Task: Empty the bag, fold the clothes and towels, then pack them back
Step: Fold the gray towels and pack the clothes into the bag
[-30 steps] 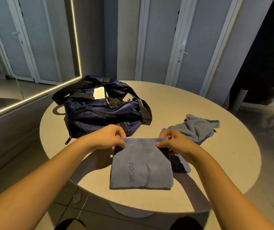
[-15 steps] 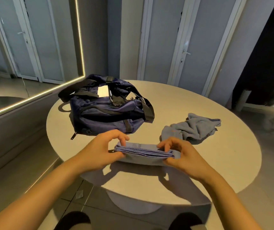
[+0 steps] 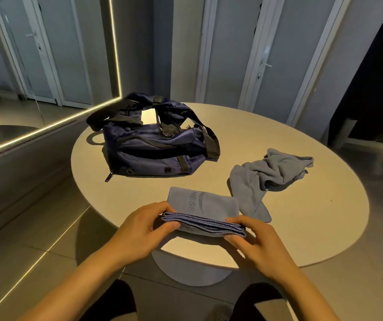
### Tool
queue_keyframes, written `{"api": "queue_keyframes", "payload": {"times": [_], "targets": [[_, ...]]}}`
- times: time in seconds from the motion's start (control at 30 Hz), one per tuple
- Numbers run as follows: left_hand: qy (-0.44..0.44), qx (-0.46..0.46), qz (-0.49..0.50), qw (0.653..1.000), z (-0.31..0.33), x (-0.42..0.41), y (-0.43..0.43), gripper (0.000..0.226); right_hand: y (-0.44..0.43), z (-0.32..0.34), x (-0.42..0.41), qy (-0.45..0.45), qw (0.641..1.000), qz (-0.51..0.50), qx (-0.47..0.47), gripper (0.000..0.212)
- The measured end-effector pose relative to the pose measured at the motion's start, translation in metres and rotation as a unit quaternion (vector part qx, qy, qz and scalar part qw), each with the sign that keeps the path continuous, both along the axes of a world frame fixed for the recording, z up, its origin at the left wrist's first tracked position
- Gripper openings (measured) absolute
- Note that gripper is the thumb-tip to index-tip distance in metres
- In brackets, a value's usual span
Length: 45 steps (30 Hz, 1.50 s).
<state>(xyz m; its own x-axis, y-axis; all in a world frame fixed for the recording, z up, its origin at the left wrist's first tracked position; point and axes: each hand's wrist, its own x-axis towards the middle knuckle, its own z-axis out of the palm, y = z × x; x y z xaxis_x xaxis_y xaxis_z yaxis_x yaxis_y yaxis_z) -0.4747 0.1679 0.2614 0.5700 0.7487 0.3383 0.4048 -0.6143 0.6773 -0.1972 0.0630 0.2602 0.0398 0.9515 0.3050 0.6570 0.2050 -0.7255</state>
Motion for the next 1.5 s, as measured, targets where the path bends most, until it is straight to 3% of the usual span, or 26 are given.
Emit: {"api": "queue_keyframes", "payload": {"times": [0.07, 0.3, 0.53, 0.83, 1.0, 1.07, 1.13, 1.2, 1.23, 1.3, 1.4, 1.5], "targets": [[-0.002, 0.013, 0.031, 0.999, -0.001, 0.006, 0.000, 0.009, 0.005, 0.003, -0.003, 0.003, 1.000, -0.004, 0.008, 0.004], [0.015, 0.041, 0.173, 0.984, 0.001, 0.037, 0.008, 0.039, 0.035, 0.008, -0.009, -0.041, 0.993, -0.106, 0.033, 0.032], [0.052, 0.019, 0.243, 0.968, 0.006, 0.066, 0.032, 0.022, 0.069, 0.004, -0.018, -0.022, 0.973, -0.230, 0.022, 0.032], [0.115, -0.051, 0.290, 0.949, 0.010, 0.078, 0.064, 0.039, 0.093, 0.003, -0.013, 0.003, 0.961, -0.277, -0.024, 0.043], [0.120, -0.056, 0.306, 0.943, 0.012, 0.080, 0.070, 0.032, 0.093, -0.006, -0.009, -0.047, 0.962, -0.268, 0.001, 0.023], [0.107, 0.001, 0.298, 0.949, 0.014, 0.077, 0.070, 0.023, 0.091, -0.008, -0.008, -0.061, 0.966, -0.251, 0.027, 0.015], [0.100, 0.161, 0.252, 0.949, 0.015, 0.072, 0.071, 0.018, 0.092, -0.009, -0.007, -0.060, 0.971, -0.228, 0.036, 0.008], [0.081, 0.312, 0.164, 0.932, 0.014, 0.069, 0.067, 0.015, 0.094, -0.010, -0.004, -0.049, 0.974, -0.218, 0.028, 0.009], [0.068, 0.339, 0.101, 0.933, 0.013, 0.068, 0.063, 0.012, 0.096, -0.009, -0.002, -0.046, 0.975, -0.217, 0.026, 0.010], [0.079, 0.300, 0.004, 0.951, 0.008, 0.067, 0.054, 0.026, 0.098, -0.009, 0.001, -0.045, 0.975, -0.215, 0.024, 0.011], [0.131, 0.202, -0.023, 0.970, -0.006, 0.062, 0.050, 0.053, 0.099, -0.009, 0.002, -0.043, 0.975, -0.216, 0.028, 0.010], [0.147, 0.161, -0.018, 0.976, -0.013, 0.059, 0.053, 0.062, 0.094, -0.010, -0.005, -0.160, 0.952, -0.234, 0.112, 0.008]]}}
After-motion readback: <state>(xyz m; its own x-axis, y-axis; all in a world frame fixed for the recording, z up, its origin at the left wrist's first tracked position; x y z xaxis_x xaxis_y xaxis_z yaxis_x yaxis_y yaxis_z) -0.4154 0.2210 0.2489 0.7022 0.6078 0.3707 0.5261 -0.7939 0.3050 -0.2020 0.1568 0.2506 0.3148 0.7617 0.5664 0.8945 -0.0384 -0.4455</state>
